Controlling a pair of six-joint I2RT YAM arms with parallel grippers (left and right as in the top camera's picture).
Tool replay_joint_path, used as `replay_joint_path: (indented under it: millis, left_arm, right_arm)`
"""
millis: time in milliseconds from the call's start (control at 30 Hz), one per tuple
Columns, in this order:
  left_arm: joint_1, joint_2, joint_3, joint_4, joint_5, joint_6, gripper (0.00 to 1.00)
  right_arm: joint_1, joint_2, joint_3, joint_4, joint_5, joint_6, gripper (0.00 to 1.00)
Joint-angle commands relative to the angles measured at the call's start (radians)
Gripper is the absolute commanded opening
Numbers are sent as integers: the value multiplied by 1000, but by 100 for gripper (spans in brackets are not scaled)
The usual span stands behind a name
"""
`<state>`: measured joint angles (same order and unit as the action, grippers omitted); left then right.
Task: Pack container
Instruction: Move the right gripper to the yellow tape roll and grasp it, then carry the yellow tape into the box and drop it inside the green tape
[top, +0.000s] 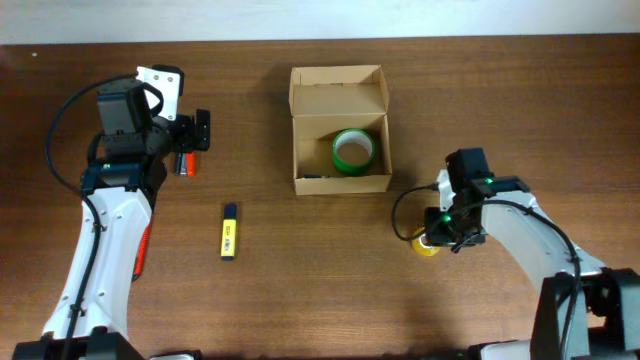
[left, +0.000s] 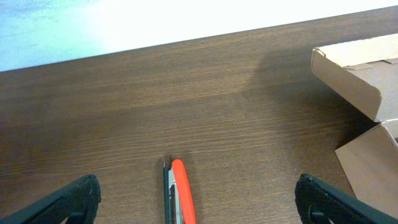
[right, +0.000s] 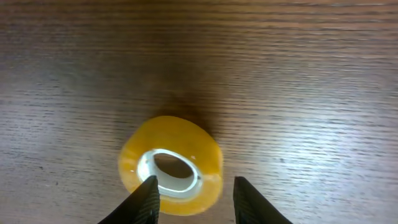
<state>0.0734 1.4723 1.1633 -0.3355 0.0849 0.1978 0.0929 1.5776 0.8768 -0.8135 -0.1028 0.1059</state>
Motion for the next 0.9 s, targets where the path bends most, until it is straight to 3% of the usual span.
replay_joint_path:
  millis: [0,367,700,867]
  left_arm:
    - [5,9,14,2,-4,17,99]
    - [5,9,14,2,-4,21,99]
    - [5,9,14,0,-4,21,99]
    - [5,9,14,0,-4,21,99]
  right_arm:
    - [14,22,-13,6,17,13,39]
    - [14,37,-88,61,17,46,38]
    - [14,37,-67,52,4,53,4]
    - [13,37,89,-27,6,29,4]
